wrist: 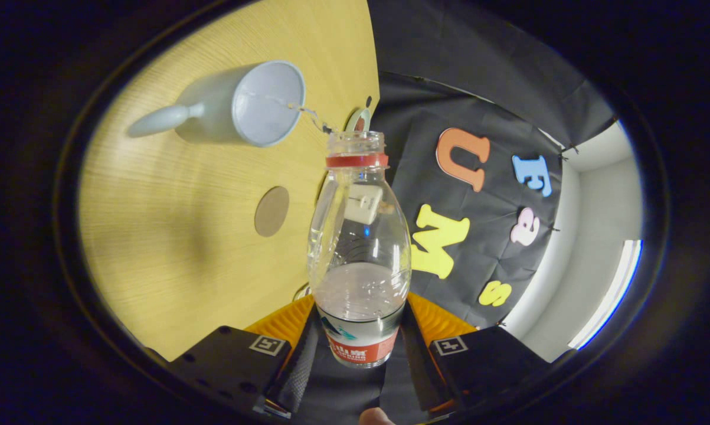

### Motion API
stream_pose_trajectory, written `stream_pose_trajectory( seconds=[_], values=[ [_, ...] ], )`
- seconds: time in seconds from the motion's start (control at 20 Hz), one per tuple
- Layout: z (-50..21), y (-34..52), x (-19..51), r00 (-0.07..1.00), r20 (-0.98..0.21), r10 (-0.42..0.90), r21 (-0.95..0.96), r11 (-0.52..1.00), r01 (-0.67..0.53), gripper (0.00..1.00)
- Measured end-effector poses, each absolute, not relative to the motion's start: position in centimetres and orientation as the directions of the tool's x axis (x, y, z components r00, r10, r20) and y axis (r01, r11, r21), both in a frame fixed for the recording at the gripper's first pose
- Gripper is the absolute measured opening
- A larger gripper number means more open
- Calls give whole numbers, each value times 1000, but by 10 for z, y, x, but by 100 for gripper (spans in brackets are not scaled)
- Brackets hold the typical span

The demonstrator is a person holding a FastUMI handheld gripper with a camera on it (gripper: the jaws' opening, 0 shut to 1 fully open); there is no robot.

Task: Take the bottle from table, then pour the juice into the cup, finally place the bottle on the coaster

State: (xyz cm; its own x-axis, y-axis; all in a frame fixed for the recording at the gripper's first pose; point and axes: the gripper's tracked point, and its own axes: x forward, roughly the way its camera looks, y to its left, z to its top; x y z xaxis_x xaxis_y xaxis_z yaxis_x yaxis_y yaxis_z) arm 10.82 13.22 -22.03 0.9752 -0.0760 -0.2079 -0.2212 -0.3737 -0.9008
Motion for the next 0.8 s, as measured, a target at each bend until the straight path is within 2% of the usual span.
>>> stream_pose_trajectory(
  seconds=[0.8],
  values=[
    [-205, 141, 113, 980, -189, -61, -881, -429, -197, 76]
  ],
)
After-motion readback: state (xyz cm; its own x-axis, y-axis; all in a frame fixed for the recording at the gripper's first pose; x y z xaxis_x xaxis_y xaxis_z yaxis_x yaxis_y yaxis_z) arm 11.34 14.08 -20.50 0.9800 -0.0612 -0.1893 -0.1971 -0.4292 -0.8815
